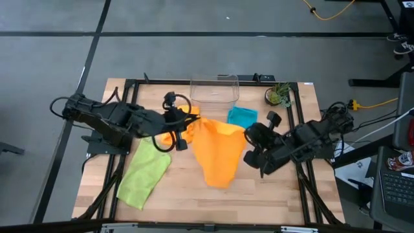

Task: Fold microfiber towels
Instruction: Fold the bottom orange microfiber cloth

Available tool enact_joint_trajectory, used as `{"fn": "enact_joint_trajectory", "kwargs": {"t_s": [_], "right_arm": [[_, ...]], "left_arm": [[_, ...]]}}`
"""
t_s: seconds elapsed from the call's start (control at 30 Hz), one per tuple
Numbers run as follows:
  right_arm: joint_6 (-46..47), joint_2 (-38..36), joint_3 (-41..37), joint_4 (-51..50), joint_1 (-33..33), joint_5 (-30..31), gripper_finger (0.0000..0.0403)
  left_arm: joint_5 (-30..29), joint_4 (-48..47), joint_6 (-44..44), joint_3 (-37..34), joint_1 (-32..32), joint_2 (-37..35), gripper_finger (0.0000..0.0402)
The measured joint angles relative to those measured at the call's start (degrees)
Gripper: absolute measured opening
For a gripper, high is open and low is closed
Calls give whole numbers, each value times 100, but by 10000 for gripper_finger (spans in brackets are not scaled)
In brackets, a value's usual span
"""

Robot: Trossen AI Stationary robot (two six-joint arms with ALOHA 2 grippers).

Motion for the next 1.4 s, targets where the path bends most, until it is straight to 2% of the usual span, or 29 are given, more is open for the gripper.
{"fn": "enact_joint_trajectory", "kwargs": {"t_s": [0.2, 0.33, 0.4, 0.5, 0.63, 0.77, 0.97, 1.27, 1.4], "right_arm": [[-965, -189, -11, -5, -512, 53, 0], [-1022, -478, -9, -7, -718, -84, 0], [-1024, -608, -20, -5, -731, -240, 0], [-1045, -841, -296, -5, -728, -308, 0], [-787, -1145, -1013, -5, -730, -458, 0], [-116, -1251, -1904, 29, -615, -1094, 0], [269, -1238, -3044, 1249, -92, -1999, 0], [1219, -1216, -4155, 3289, 803, -2443, 0], [1778, -1017, -4631, 4294, 1212, -2563, 0]], "left_arm": [[-74, -40, 655, 0, 621, -43, 0], [-66, -214, 588, 162, 733, -55, 0], [-2, -267, 412, 217, 685, -52, 0], [407, -666, -50, 219, 674, -39, 0], [507, -1380, -863, 212, 660, 110, 0], [830, -1667, -1618, 73, 393, 342, 0], [1192, -1718, -2608, -33, -227, 845, 0], [1819, -1613, -4420, -28, -1291, 2028, 0], [1926, -1045, -4939, -28, -1726, 2623, 0]]}}
